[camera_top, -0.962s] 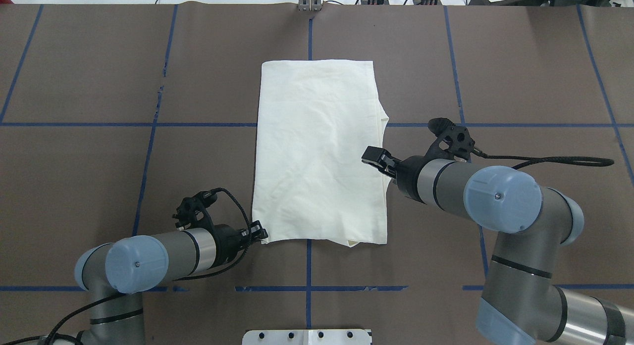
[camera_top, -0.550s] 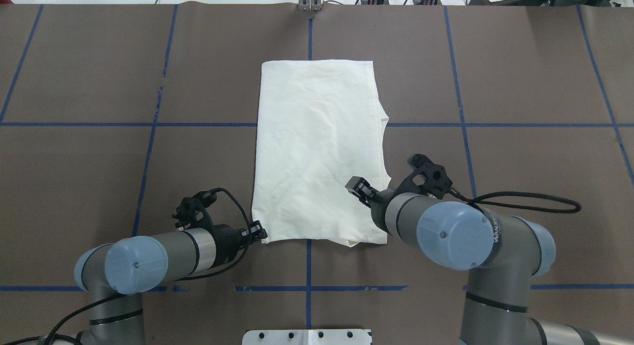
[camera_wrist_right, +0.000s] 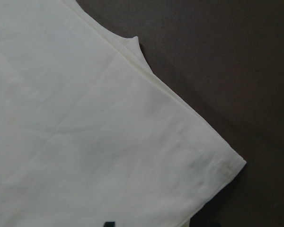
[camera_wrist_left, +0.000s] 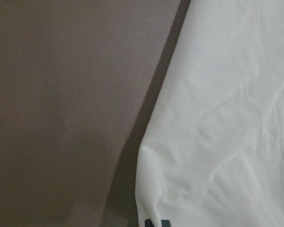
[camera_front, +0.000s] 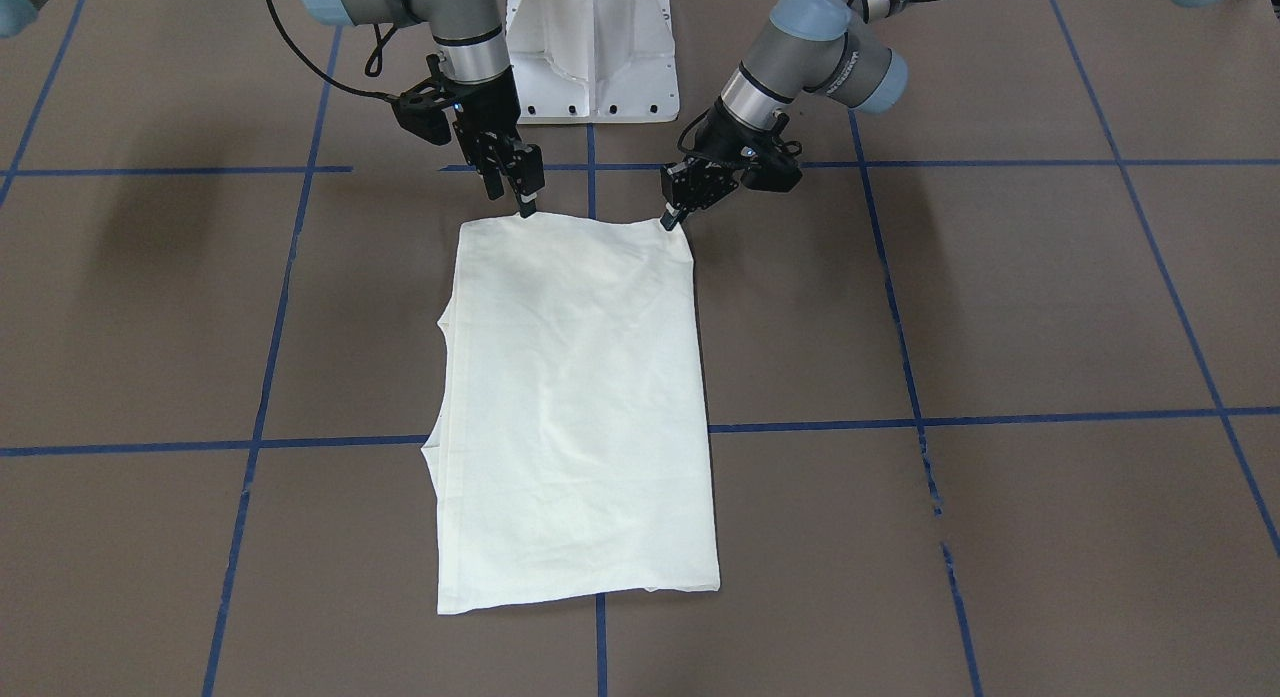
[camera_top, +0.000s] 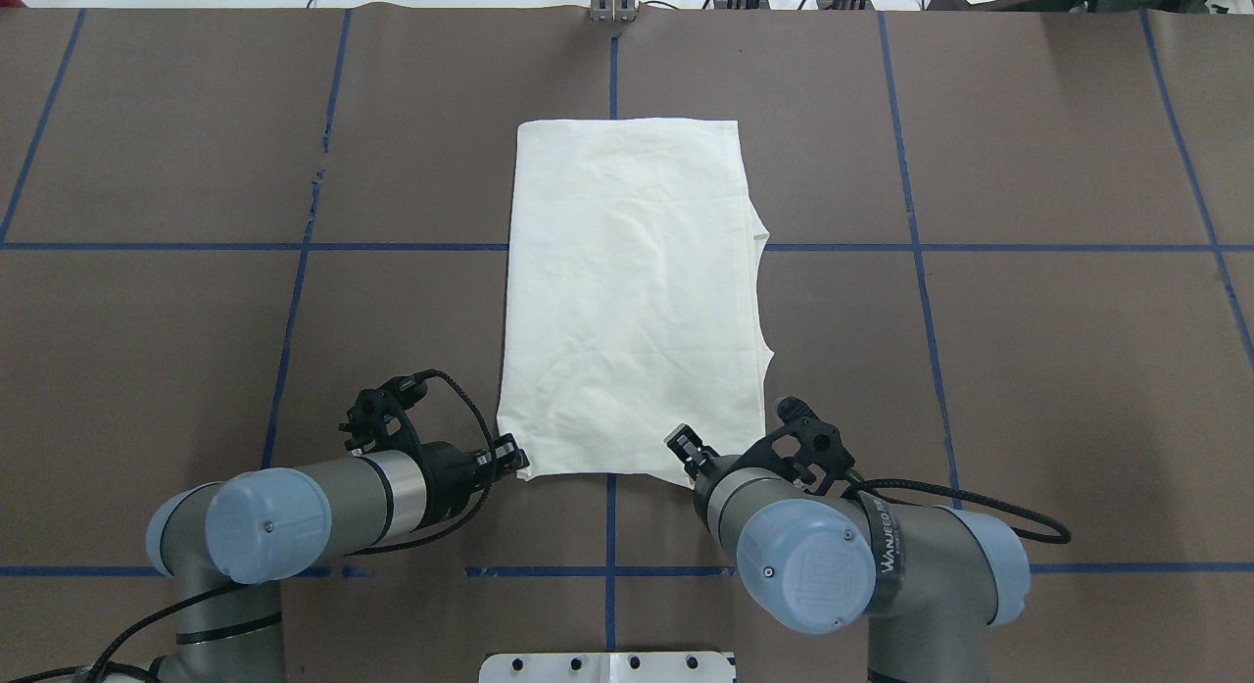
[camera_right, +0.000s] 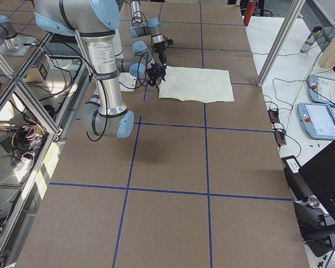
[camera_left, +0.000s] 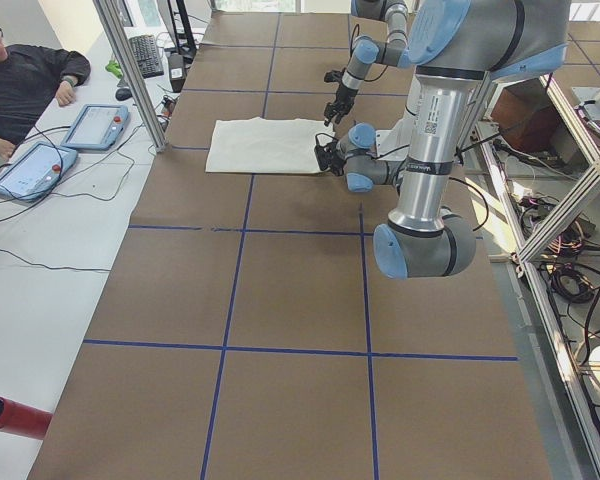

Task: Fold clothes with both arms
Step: 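Grasp the shirt's near corners with both grippers, then lift the near edge with both grippers and fold it onto the far edge, then press the folded shirt down with both grippers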

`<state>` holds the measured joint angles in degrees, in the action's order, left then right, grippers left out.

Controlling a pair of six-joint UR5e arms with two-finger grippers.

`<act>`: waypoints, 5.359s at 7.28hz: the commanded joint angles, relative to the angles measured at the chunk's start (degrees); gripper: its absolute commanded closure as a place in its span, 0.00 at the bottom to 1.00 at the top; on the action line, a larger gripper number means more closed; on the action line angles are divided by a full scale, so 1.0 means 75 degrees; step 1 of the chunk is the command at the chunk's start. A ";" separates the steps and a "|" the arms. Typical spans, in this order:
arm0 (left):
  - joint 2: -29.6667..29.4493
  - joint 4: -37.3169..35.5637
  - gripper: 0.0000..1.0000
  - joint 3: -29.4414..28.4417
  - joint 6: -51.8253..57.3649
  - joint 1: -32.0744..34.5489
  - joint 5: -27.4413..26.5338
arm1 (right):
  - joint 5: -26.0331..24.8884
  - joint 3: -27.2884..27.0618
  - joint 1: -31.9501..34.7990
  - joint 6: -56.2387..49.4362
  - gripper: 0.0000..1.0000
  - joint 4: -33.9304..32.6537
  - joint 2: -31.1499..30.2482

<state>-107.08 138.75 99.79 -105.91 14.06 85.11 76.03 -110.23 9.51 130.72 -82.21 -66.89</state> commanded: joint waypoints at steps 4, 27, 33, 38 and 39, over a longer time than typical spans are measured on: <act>0.0015 0.0004 1.00 0.0031 0.0000 0.0000 -0.0004 | -0.0293 0.0635 -0.0037 0.0208 0.27 0.0016 0.0399; -0.0206 -0.5948 1.00 0.4697 0.0198 -0.0165 0.0745 | -0.0539 -0.2883 -0.0730 0.0479 1.00 -0.3289 0.0563; -0.1506 -0.5937 1.00 0.2285 0.2224 0.1697 0.0793 | 0.0222 0.0171 0.1567 -0.0810 1.00 -0.1678 0.1723; -0.2527 -0.4502 1.00 -0.0503 0.3127 0.2461 0.0758 | 0.0561 0.1735 0.2083 -0.1349 1.00 -0.0958 0.2216; -0.2551 -0.4380 1.00 -0.0729 0.3233 0.2473 0.0758 | 0.0597 0.1841 0.2142 -0.1432 1.00 -0.0957 0.2216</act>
<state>-125.73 103.19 97.63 -82.96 32.33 90.83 79.97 -97.86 24.84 120.93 -89.94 -50.36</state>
